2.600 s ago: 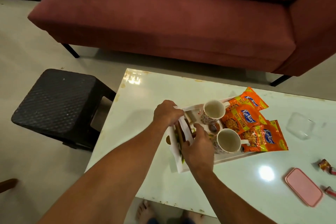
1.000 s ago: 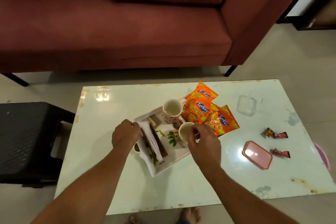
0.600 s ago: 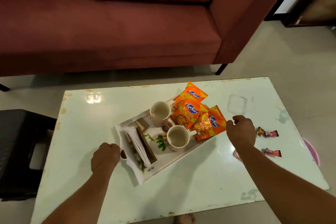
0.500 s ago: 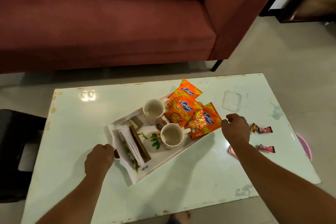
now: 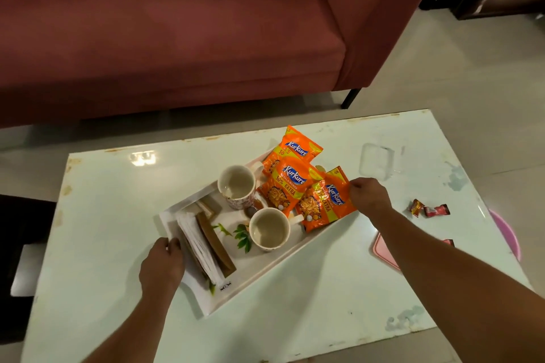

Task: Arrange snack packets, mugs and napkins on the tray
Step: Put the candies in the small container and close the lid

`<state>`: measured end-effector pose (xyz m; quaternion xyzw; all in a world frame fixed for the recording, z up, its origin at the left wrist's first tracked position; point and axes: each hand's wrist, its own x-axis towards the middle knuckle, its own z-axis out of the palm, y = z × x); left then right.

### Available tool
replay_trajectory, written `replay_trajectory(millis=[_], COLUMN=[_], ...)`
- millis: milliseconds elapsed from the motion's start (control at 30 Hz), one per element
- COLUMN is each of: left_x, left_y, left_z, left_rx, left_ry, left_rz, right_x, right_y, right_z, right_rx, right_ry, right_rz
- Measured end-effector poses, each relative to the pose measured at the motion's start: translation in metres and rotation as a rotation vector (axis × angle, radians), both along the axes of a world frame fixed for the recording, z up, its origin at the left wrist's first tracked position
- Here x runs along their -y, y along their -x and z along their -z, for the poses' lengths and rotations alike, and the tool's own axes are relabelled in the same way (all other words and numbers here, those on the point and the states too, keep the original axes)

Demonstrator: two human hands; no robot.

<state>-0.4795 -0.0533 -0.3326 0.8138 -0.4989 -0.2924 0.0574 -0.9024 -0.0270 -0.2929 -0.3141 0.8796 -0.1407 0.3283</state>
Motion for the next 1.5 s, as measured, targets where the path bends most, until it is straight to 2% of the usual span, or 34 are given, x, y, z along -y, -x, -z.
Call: replay_trajectory(millis=[233,467,567,733,1067,1500], left_x=[-0.009,-0.01,-0.011,-0.012,0.002,0.036], left_y=[-0.002,-0.004,-0.004,0.0,0.0,-0.005], left_z=[0.005,0.005,0.005,0.006,0.001,-0.003], left_rx=[-0.057,-0.078,-0.089,-0.073,-0.111,-0.055], left_ry=[0.108,0.133,0.136,0.177,0.245,0.193], left_rz=[0.01,0.011,0.011,0.014,0.009,0.217], right_x=[0.016,0.028,0.039,0.054,0.038,-0.027], right_y=[0.003,0.005,0.001,-0.003,0.0,-0.008], right_z=[0.004,0.004,-0.001,-0.007,0.0,0.006], right_rx=[0.053,0.221,0.379,0.511,0.531,0.492], right_ry=[0.113,0.159,0.09,-0.034,-0.01,0.106], right_rz=[-0.033,0.1,0.147,0.081,0.154,0.366])
